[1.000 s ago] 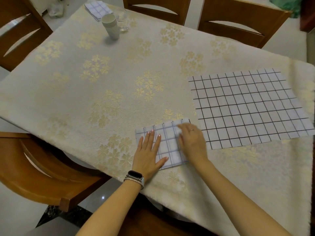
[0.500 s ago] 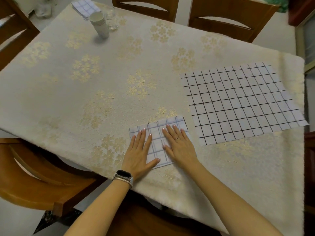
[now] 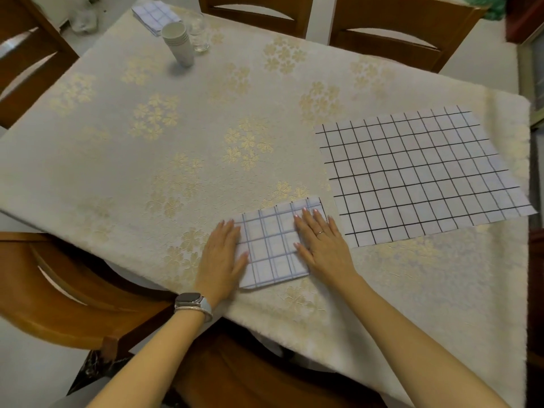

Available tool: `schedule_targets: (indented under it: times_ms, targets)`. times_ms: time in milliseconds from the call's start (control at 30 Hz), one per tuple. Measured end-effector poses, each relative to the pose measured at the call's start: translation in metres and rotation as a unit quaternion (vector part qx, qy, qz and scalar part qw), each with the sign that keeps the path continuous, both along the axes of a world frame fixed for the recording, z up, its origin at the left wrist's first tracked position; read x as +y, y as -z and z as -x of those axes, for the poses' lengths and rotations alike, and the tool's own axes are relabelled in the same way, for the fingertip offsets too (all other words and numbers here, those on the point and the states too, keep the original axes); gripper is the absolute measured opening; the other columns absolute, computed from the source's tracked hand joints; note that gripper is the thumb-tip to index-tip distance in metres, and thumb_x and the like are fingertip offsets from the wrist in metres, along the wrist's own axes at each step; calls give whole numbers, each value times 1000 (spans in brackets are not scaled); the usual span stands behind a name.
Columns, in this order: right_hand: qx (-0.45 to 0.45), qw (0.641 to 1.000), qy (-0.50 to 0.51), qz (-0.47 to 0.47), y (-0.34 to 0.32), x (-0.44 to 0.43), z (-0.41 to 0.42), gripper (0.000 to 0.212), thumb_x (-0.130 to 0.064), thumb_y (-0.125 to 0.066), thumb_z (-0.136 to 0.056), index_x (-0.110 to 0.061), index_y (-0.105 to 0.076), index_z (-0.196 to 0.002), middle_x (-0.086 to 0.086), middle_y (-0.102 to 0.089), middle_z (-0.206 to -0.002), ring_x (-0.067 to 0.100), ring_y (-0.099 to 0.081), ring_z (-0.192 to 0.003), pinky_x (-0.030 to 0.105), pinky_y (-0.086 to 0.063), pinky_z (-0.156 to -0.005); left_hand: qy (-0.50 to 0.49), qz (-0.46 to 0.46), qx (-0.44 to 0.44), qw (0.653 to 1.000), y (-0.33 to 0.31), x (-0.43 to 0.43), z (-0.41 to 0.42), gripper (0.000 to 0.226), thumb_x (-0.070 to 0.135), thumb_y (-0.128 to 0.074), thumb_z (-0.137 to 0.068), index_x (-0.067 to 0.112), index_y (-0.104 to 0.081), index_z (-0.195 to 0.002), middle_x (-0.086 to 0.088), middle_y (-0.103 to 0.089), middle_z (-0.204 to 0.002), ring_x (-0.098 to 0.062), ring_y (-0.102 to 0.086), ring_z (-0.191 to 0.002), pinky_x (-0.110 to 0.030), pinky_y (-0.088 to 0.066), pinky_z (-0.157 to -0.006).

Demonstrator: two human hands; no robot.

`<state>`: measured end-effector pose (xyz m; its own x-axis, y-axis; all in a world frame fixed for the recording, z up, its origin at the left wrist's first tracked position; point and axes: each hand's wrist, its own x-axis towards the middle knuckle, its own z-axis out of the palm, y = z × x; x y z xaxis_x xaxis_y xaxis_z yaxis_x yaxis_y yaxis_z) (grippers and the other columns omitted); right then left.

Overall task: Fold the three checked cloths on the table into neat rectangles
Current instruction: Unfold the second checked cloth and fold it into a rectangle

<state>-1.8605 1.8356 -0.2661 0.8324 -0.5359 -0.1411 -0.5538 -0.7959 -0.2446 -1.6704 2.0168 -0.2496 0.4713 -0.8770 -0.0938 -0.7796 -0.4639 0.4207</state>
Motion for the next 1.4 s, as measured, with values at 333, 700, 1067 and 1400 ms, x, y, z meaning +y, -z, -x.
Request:
schedule_targets:
  times_ms: [333,700,1067,1400]
  targets:
    - [-18,997,-33,-63,-4,55,14,61,-49,-28,-100,-26,-18,-155,-3,-8,-162,15,-1,-150,41,-5,-124,-297,-28,375,877,-26,34,24,18,21,-69,-89,16,-62,-105,-2,-67,-97,-21,-67,-90,-41,-57,-86]
    - [18,997,-34,-63,2,57,14,64,-54,-24,-99,-31,-1,-154,-7,4,-163,11,10,-150,34,6,-122,-324,9,419,848,-28,37,37,18,16,-73,-86,16,-63,-100,-4,-71,-93,-18,-68,-87,-25,-53,-74]
    - [20,997,-36,-65,1,58,14,65,-57,-16,-96,-32,2,-154,-7,7,-162,13,10,-151,34,6,-122,-230,-68,316,918,-21,39,32,13,29,-70,-88,20,-63,-95,2,-67,-89,-13,-64,-85,-29,-53,-79]
    - [15,997,-32,-75,-3,60,13,68,-58,-18,-96,-30,-3,-156,-6,5,-163,14,9,-151,37,5,-123,-284,-76,222,930,-33,23,40,29,34,-70,-87,21,-50,-103,7,-61,-86,-15,-61,-83,-30,-48,-72]
